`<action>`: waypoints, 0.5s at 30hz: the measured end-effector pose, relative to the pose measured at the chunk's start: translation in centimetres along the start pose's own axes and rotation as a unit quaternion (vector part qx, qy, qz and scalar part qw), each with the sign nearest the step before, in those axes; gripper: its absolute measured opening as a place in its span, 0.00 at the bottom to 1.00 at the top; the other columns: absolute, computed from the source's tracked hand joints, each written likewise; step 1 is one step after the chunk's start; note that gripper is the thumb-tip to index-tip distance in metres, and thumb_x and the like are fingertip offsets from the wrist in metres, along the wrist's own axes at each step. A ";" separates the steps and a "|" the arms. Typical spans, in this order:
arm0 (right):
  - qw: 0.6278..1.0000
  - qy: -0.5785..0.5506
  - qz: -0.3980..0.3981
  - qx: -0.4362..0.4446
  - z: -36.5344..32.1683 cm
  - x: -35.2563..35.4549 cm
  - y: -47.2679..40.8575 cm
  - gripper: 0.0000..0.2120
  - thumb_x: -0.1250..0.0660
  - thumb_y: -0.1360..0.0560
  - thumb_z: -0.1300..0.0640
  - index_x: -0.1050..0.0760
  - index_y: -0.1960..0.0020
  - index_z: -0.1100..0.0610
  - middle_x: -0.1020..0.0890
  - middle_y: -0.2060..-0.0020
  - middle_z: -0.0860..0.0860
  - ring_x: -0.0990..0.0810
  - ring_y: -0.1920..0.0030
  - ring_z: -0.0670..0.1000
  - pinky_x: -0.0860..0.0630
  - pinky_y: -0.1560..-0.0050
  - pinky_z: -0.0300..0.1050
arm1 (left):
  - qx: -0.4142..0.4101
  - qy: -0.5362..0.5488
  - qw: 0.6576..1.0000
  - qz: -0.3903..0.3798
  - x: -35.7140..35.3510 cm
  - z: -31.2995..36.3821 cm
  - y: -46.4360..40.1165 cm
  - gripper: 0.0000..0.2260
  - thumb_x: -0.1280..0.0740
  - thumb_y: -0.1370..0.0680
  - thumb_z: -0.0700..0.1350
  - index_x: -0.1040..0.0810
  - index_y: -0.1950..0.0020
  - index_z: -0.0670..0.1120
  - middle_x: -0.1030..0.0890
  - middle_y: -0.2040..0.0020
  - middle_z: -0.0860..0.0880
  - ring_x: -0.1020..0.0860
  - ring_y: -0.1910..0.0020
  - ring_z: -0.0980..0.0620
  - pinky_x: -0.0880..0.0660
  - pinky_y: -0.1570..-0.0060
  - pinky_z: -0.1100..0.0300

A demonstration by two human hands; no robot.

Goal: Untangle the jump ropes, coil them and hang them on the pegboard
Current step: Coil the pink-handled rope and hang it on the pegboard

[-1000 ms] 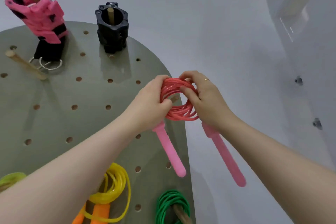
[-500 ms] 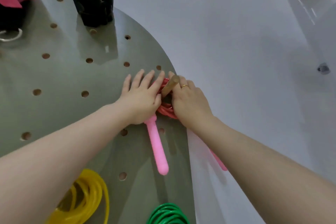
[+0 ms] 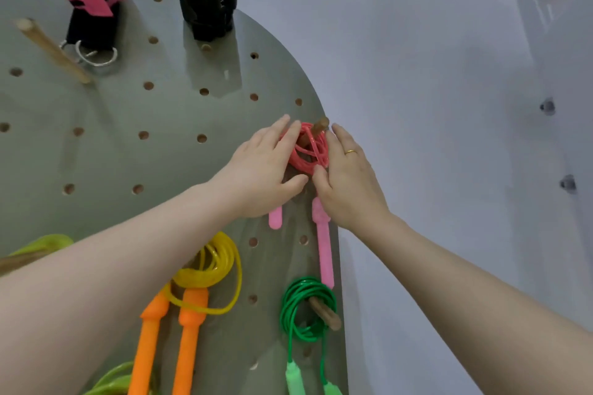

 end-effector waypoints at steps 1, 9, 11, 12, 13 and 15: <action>1.000 -0.003 0.000 -0.001 -0.5 0.3 0.9 0.27 0.46 0.21 0.56 0.47 0.24 0.59 0.46 0.24 0.54 0.48 0.25 0.52 0.49 0.26 0.45 | -0.003 -0.001 1.000 0.001 0.6 0.2 0.8 0.34 0.41 0.22 0.55 0.57 0.23 0.48 0.57 0.22 0.49 0.55 0.24 0.50 0.53 0.27 0.55; 0.999 -0.042 -0.033 -0.001 -4.7 1.4 10.4 0.19 0.43 0.23 0.60 0.33 0.33 0.59 0.36 0.30 0.54 0.41 0.28 0.55 0.40 0.29 0.52 | 0.017 0.015 1.000 -0.017 2.6 2.0 10.7 0.27 0.38 0.23 0.49 0.41 0.25 0.47 0.44 0.24 0.49 0.45 0.27 0.48 0.45 0.31 0.55; 0.995 -0.063 -0.073 0.014 -6.1 0.7 14.2 0.14 0.42 0.24 0.61 0.28 0.40 0.60 0.29 0.36 0.54 0.34 0.33 0.56 0.34 0.35 0.51 | 0.048 0.040 0.997 -0.033 2.1 2.1 14.4 0.25 0.37 0.23 0.48 0.36 0.28 0.45 0.39 0.26 0.46 0.42 0.28 0.45 0.44 0.31 0.54; 0.991 -0.080 -0.102 0.021 -7.0 0.3 16.3 0.12 0.42 0.25 0.62 0.26 0.43 0.60 0.26 0.40 0.55 0.30 0.38 0.57 0.32 0.40 0.50 | 0.065 0.053 0.996 -0.041 1.8 2.2 16.7 0.24 0.38 0.24 0.49 0.34 0.29 0.44 0.37 0.27 0.45 0.40 0.29 0.43 0.42 0.31 0.51; 0.986 -0.097 -0.136 0.030 -7.8 -0.2 18.6 0.11 0.43 0.25 0.62 0.24 0.47 0.61 0.24 0.44 0.55 0.28 0.43 0.57 0.31 0.46 0.49 | 0.082 0.061 0.993 -0.052 1.5 2.3 19.2 0.25 0.40 0.26 0.51 0.31 0.31 0.42 0.34 0.29 0.43 0.37 0.30 0.42 0.39 0.32 0.48; 0.967 -0.128 -0.219 0.033 -9.7 -1.5 23.7 0.13 0.45 0.26 0.59 0.24 0.50 0.60 0.23 0.48 0.55 0.26 0.47 0.56 0.32 0.54 0.46 | 0.103 0.072 0.988 -0.095 0.5 2.4 24.9 0.28 0.45 0.30 0.54 0.28 0.35 0.40 0.30 0.32 0.41 0.32 0.33 0.40 0.34 0.35 0.45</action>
Point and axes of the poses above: each hand's wrist, its own y-axis away from the middle knuckle, its own x-axis out of the back of the hand, z = x × y, the point moved 3 cm from there along -y, towards the middle knuckle
